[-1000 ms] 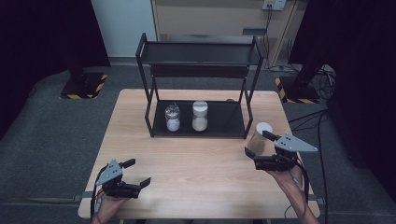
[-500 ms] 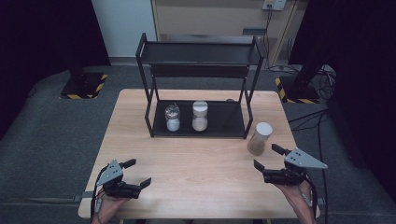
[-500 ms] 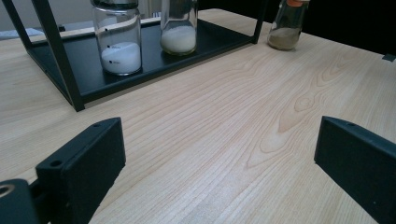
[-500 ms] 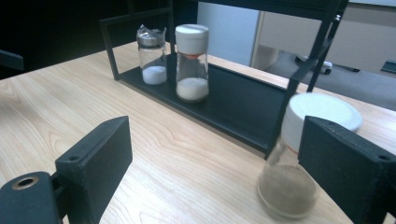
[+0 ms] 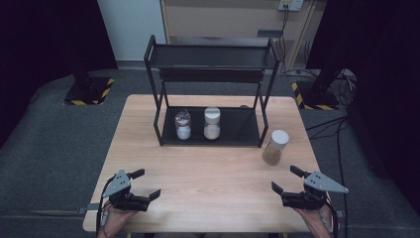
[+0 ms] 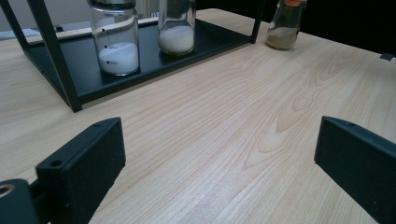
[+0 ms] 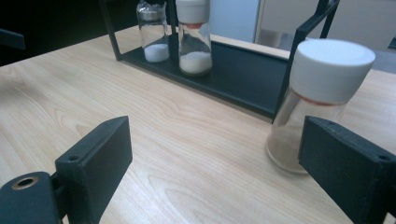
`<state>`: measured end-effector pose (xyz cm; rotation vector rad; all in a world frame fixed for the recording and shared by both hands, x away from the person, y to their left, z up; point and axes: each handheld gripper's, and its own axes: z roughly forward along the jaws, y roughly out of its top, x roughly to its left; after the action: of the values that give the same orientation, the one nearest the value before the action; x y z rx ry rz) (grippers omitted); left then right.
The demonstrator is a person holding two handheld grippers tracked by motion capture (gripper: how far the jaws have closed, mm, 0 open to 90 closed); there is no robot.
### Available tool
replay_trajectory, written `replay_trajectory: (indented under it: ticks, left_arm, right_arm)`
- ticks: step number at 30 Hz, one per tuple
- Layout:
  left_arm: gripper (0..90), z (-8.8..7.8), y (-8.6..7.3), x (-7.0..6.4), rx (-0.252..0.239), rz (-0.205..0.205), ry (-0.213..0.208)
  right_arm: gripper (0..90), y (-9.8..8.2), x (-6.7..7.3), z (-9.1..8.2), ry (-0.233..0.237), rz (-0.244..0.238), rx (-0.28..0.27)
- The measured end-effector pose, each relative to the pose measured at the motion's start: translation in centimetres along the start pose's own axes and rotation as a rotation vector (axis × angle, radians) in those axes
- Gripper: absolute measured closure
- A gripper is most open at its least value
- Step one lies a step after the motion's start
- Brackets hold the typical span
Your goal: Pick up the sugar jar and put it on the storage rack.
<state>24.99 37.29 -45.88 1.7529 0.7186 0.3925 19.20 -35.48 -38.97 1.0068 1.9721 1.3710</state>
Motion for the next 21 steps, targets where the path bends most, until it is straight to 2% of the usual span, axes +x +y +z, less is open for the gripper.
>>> replay_trajectory:
  ticks: [12, 21]
  left_arm:
    - [0.8, 0.0, 0.0, 0.0, -0.001, 0.001, -0.003]
    - [0.8, 0.0, 0.0, 0.1, -0.006, 0.003, -0.015]
  right_arm:
    - [9.9, -1.4, -0.2, -0.2, -0.005, 0.015, 0.034]
    - [10.0, -1.8, -0.2, -0.3, -0.01, -0.007, 0.037]
